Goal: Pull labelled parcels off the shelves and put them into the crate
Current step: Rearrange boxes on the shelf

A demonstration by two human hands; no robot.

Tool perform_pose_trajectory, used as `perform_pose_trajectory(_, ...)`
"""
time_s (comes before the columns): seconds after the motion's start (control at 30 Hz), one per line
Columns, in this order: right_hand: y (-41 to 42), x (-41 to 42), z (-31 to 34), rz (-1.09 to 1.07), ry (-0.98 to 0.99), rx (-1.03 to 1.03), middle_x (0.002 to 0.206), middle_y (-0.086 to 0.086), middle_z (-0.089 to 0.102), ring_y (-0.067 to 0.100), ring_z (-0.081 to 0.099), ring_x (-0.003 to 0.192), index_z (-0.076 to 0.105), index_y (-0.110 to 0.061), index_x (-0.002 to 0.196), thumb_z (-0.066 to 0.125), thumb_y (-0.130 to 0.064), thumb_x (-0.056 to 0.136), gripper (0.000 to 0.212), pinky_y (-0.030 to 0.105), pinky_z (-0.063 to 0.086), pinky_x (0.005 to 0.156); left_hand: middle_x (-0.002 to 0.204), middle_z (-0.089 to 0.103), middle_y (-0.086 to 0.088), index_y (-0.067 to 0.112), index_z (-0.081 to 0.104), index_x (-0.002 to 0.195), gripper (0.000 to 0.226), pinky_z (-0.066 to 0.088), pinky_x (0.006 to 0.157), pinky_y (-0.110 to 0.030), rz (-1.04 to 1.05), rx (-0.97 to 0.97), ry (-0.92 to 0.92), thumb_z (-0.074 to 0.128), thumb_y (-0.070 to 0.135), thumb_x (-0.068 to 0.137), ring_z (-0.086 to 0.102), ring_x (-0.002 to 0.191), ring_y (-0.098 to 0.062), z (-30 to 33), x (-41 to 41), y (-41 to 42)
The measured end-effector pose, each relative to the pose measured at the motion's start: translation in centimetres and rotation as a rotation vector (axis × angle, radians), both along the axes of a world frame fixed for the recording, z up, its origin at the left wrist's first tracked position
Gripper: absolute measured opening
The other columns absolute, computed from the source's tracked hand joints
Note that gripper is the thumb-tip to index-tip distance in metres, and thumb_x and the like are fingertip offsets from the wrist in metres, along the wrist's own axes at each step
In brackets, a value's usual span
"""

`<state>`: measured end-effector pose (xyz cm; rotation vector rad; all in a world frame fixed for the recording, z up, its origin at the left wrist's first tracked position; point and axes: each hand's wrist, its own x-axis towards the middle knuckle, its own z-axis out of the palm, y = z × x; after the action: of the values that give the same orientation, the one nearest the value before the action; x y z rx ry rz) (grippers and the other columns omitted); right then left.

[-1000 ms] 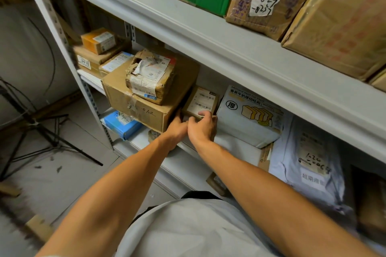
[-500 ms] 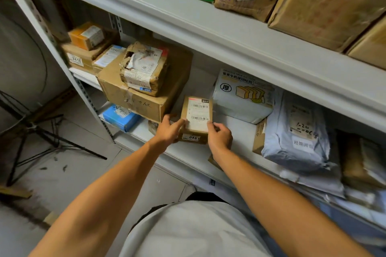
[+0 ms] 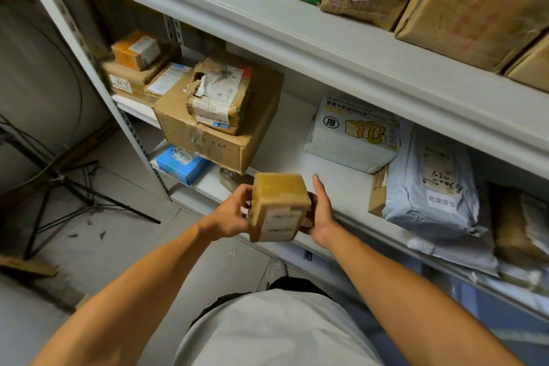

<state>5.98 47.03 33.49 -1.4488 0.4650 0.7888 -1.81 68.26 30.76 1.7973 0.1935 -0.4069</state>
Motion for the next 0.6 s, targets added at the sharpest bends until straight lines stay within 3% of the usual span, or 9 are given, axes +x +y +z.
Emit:
perform_pose_trajectory(0.07,1.0,-0.7,0.4,0.049,0.057,0.072,0.112,0.016,0.073,0.034,0.069,0.101,0.071,-0.025,0.111,0.050,-0.075,0.087,0.059,0.047,0.057,0.085,0.134,0.040,0.008,0.034,0.036,0.140,0.091,0.044,0.103,-0.037,-0.048,0.352,-0.245,0.087,0.015,0.067,0.035,0.127,-0.015,0.4,-0.8,0.1)
perform_pose_trajectory(0.17,1.7,-1.6,0.0,0.046,0.049,0.128,0.115,0.017,0.070,0.037,0.066,0.106,0.066,-0.031,0.119,0.064,-0.058,0.088,0.041,0.047,0.059,0.082,0.150,0.034,0.003,0.033,0.031,0.146,0.095,0.039,0.110,-0.050,-0.090,0.742,-0.552,0.085,0.013,0.070,0.028,0.136,-0.027,0.1,-2.1,0.3)
perform_pose_trajectory(0.3,2.0,-2.0,0.1,0.061,-0.018,0.197,0.103,0.012,0.067,0.027,0.065,0.092,0.064,-0.019,0.105,0.059,-0.043,0.093,0.027,0.034,0.056,0.069,0.155,0.036,-0.003,0.031,0.036,0.146,0.091,0.028,0.112,-0.057,-0.145,0.928,-0.723,0.084,0.015,0.071,0.027,0.141,-0.035,-0.8,-4.0,1.7)
perform_pose_trajectory(0.37,2.0,-2.2,0.0,0.114,-0.014,0.163,0.108,0.013,0.068,0.028,0.065,0.095,0.067,-0.020,0.106,0.054,-0.048,0.097,0.033,0.035,0.056,0.071,0.156,0.035,-0.001,0.033,0.034,0.149,0.092,0.026,0.114,-0.057,-0.162,0.935,-0.712,0.084,0.020,0.072,0.027,0.142,-0.034,-0.9,-4.6,2.1)
perform_pose_trajectory(0.43,2.1,-2.3,-0.2,0.122,0.028,0.104,0.115,0.014,0.071,0.033,0.067,0.103,0.070,-0.025,0.115,0.048,-0.067,0.094,0.052,0.041,0.058,0.078,0.154,0.035,0.006,0.039,0.029,0.151,0.095,0.029,0.115,-0.054,-0.129,0.786,-0.576,0.084,0.028,0.074,0.026,0.141,-0.027,-0.2,-4.7,2.3)
perform_pose_trajectory(0.5,2.1,-2.1,-0.5,0.136,0.048,0.061,0.120,0.016,0.070,0.036,0.066,0.110,0.067,-0.026,0.125,0.041,-0.085,0.084,0.077,0.048,0.056,0.090,0.145,0.041,0.011,0.042,0.026,0.152,0.094,0.038,0.111,-0.049,-0.099,0.420,-0.317,0.078,0.040,0.074,0.033,0.133,-0.018,1.1,-4.4,2.5)
perform_pose_trajectory(0.6,1.8,-1.6,-0.8,0.207,0.091,0.044,0.114,0.017,0.073,0.033,0.066,0.109,0.076,-0.017,0.113,0.036,-0.097,0.070,0.099,0.045,0.049,0.101,0.125,0.065,0.004,0.033,0.044,0.147,0.078,0.052,0.103,-0.047,-0.015,-0.105,0.084,0.069,0.049,0.076,0.063,0.115,-0.017,2.3,-4.2,2.9)
